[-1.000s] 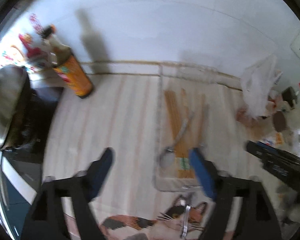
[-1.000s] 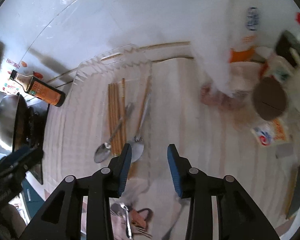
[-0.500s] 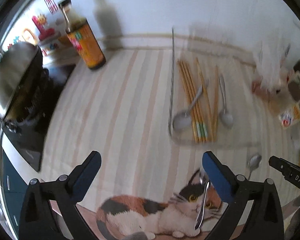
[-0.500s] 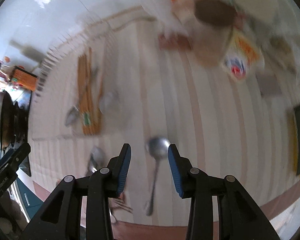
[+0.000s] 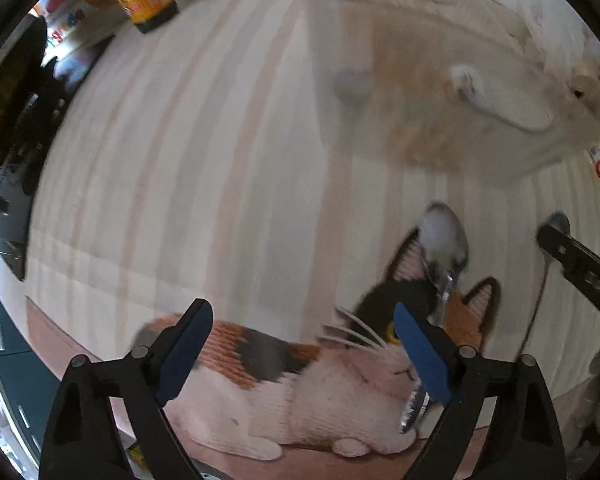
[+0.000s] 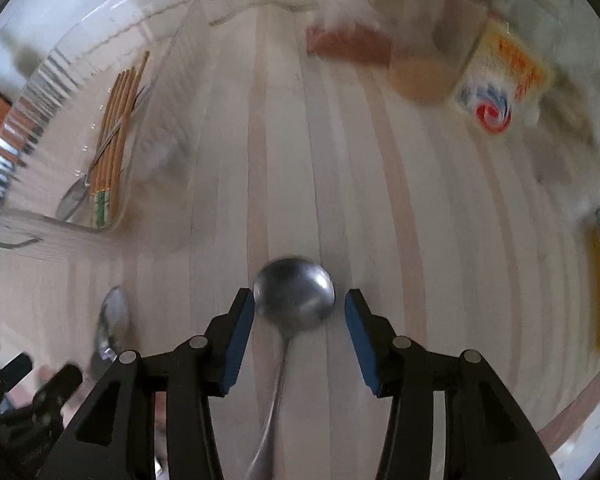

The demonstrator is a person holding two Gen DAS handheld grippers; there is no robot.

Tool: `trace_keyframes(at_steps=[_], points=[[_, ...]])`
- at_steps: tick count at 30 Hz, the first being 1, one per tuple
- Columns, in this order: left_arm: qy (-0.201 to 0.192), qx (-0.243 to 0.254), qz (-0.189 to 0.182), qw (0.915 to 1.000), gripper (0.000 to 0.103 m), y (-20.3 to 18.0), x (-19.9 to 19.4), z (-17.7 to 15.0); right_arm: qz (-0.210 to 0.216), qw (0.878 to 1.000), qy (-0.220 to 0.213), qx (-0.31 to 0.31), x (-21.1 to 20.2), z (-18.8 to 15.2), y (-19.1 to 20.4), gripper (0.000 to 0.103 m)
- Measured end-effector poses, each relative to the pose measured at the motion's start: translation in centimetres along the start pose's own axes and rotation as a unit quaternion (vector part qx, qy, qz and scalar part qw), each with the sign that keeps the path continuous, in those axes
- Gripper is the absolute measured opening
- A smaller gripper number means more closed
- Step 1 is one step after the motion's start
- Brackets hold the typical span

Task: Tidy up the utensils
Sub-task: 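Lower both grippers to the placemat and grasp one spoon each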

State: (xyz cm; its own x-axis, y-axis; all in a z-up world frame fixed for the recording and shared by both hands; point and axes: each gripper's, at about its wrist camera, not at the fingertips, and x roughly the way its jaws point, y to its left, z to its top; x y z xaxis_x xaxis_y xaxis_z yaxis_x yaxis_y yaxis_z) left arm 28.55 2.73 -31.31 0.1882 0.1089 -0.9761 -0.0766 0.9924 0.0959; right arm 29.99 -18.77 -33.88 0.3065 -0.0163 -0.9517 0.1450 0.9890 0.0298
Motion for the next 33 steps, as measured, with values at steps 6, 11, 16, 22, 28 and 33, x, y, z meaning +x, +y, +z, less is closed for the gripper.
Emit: trace_keyframes(at_steps=[6,11,16,22,28,33], points=[[-0.002,0.029,-0.035,0.999,0.092,-3.2,-0.3,-0.1,-0.017,1.0,-0.015,-0.02,-0.5,-1.1,0.3,0.043],[0.002,0.054,-0.049,0.9974,0.081,-6.3,0.0,0.0,-0.019,1.0,0.0,-0.006,-1.1,-2.3,-2.2,0.043],[0.005,0.073,-0.048,0.9962,0.069,-8.3,0.5,0.0,-0.019,1.0,0.014,0.013,-1.8,-3.8,-5.4,0.044],[0.0,0.078,-0.033,0.9964,0.02,-9.5,0.7,0.1,-0.027,1.0,0.01,0.01,-2.1,-5.4,-7.2,0.044],[0.0,0.076,-0.032,0.9966,0.004,-8.0,0.7,0.2,-0.029,0.999,0.008,0.011,-1.8,-5.3,-6.2,0.044],[0.003,0.071,-0.026,0.9972,0.004,-6.8,0.5,-2.1,-0.023,1.0,0.012,0.005,-1.7,-5.5,-6.3,0.044]])
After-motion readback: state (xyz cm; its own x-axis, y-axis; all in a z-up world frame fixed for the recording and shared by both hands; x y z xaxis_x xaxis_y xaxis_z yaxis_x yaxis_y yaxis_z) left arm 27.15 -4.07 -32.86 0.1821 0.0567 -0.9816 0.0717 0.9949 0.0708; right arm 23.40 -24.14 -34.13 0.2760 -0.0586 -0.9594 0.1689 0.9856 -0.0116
